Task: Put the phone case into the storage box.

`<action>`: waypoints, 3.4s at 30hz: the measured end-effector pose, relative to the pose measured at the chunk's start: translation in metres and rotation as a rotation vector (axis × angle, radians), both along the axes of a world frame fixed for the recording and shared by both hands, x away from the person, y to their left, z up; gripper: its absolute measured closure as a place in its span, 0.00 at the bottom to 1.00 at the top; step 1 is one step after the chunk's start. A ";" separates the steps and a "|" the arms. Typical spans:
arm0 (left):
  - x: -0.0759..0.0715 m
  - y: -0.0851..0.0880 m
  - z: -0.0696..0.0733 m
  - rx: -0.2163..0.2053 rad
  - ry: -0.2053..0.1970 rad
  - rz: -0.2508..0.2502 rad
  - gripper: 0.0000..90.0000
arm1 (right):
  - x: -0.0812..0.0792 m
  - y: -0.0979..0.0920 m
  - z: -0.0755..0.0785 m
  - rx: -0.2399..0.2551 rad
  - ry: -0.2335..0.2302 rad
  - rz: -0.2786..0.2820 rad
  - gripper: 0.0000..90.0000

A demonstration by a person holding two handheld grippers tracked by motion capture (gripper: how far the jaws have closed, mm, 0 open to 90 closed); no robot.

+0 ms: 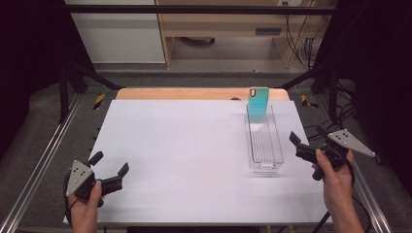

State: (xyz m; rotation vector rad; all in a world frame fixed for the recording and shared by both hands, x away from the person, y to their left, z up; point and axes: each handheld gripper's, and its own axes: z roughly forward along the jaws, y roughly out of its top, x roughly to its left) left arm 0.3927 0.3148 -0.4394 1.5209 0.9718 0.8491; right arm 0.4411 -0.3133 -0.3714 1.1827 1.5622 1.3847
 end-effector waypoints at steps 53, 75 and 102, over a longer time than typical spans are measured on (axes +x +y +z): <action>-0.009 -0.004 -0.014 0.037 0.012 -0.022 0.02 | -0.039 0.005 -0.063 -0.057 -0.007 0.049 0.04; -0.009 -0.001 -0.014 0.031 0.008 -0.020 0.02 | -0.033 0.032 -0.074 -0.069 -0.045 0.116 0.04; -0.012 -0.008 -0.015 0.026 0.004 -0.031 0.02 | -0.031 0.039 -0.094 -0.065 -0.044 0.165 0.04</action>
